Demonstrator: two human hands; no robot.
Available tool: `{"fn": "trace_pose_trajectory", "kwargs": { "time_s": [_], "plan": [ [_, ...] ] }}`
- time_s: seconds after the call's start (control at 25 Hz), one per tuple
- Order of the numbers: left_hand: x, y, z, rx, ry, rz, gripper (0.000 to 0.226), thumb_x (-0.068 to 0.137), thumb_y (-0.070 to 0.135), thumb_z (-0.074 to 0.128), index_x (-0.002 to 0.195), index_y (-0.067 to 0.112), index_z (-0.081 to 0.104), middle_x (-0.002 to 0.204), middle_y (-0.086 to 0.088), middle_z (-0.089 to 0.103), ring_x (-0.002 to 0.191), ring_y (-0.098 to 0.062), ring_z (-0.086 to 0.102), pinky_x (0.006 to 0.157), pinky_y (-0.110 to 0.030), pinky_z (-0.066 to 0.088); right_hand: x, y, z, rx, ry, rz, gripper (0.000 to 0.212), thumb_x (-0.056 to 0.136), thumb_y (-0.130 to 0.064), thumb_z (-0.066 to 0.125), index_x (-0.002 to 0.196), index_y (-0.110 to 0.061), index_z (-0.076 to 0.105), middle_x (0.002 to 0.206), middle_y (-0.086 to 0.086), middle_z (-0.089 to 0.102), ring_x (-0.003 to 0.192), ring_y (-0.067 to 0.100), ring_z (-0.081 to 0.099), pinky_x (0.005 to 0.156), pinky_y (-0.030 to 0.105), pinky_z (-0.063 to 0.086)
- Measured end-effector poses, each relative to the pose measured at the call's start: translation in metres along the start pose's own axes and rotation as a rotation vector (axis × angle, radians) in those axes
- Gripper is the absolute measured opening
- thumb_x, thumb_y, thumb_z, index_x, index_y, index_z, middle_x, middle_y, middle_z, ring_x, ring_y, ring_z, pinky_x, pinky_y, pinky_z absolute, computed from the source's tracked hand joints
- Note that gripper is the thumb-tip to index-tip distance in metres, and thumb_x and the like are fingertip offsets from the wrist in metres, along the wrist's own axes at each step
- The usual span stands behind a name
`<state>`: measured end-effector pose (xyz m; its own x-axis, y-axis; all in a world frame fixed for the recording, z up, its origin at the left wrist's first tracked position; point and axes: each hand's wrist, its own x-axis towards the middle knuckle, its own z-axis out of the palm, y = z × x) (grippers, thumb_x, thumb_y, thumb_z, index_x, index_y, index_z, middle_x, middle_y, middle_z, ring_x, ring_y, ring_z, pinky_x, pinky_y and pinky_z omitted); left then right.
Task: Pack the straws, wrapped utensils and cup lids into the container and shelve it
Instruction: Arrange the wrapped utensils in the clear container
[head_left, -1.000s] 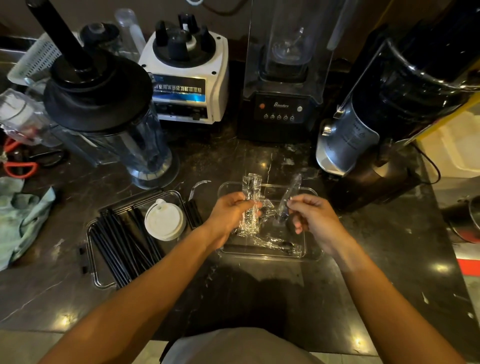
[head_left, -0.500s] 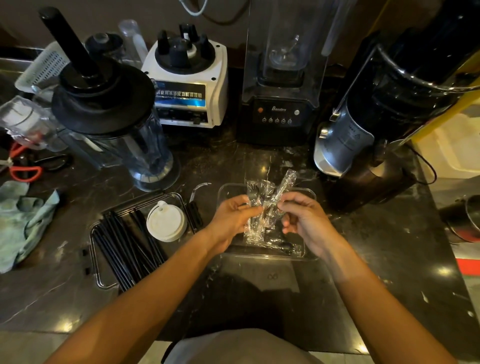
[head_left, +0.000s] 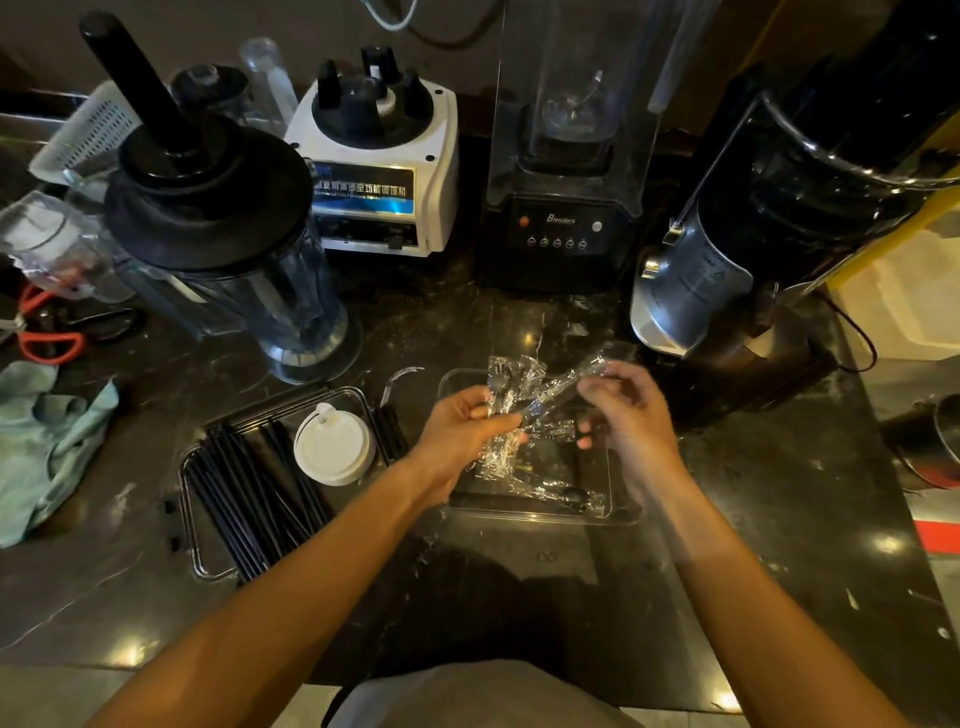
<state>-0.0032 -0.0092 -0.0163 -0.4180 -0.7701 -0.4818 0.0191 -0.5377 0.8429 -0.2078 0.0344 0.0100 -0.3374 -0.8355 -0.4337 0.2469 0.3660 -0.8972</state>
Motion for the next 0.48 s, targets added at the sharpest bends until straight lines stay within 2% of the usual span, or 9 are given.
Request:
{"fn": "trace_pose_trajectory", "kwargs": {
  "time_s": [0.04, 0.16, 0.28, 0.4, 0.48],
  "plan": [
    [0.001, 0.001, -0.001, 0.009, 0.004, 0.008, 0.034, 0.090, 0.010, 0.076, 0.119, -0.002, 0.062, 0.103, -0.010, 0.058, 0.100, -0.021, 0.061, 0.079, -0.022, 0.052, 0.002, -0.002, -0.004, -0.023, 0.012, -0.055, 0.042, 0.092, -0.009, 0.074, 0.131, -0.018, 0.058, 0.103, 0.006, 0.071, 0.060, 0.015, 0.061, 0.050, 0.029, 0.055],
    [0.002, 0.004, -0.002, 0.003, -0.001, -0.040, 0.024, 0.088, 0.012, 0.078, 0.109, 0.009, 0.067, 0.104, -0.009, 0.066, 0.105, -0.019, 0.064, 0.097, -0.039, 0.046, 0.002, -0.004, -0.011, -0.206, -0.046, -0.153, 0.042, 0.094, -0.007, 0.072, 0.131, -0.025, 0.063, 0.093, -0.001, 0.067, 0.062, 0.014, 0.060, 0.051, 0.029, 0.055],
    [0.003, 0.003, -0.004, 0.007, -0.043, -0.064, 0.027, 0.089, 0.014, 0.077, 0.111, 0.004, 0.067, 0.110, -0.008, 0.071, 0.114, -0.022, 0.067, 0.111, -0.053, 0.043, 0.000, -0.001, -0.011, -0.347, -0.048, -0.167, 0.017, 0.095, -0.009, 0.071, 0.108, -0.021, 0.071, 0.081, 0.002, 0.062, 0.055, 0.013, 0.053, 0.048, 0.030, 0.052],
    [0.002, 0.004, -0.005, -0.107, -0.038, -0.072, 0.037, 0.090, 0.016, 0.076, 0.124, 0.007, 0.066, 0.115, -0.002, 0.074, 0.122, -0.021, 0.066, 0.116, -0.055, 0.039, -0.003, 0.005, -0.014, -0.477, -0.022, -0.137, 0.006, 0.095, -0.016, 0.070, 0.091, -0.019, 0.070, 0.071, -0.001, 0.061, 0.052, 0.011, 0.052, 0.047, 0.030, 0.051],
    [0.003, 0.003, -0.001, -0.162, -0.043, -0.066, 0.022, 0.090, 0.016, 0.077, 0.111, 0.013, 0.069, 0.109, 0.001, 0.075, 0.118, -0.020, 0.067, 0.117, -0.054, 0.039, -0.006, 0.010, -0.013, -0.553, -0.007, -0.080, 0.007, 0.096, -0.019, 0.069, 0.089, -0.016, 0.070, 0.075, 0.001, 0.062, 0.055, 0.011, 0.053, 0.047, 0.030, 0.051]
  ]
}}
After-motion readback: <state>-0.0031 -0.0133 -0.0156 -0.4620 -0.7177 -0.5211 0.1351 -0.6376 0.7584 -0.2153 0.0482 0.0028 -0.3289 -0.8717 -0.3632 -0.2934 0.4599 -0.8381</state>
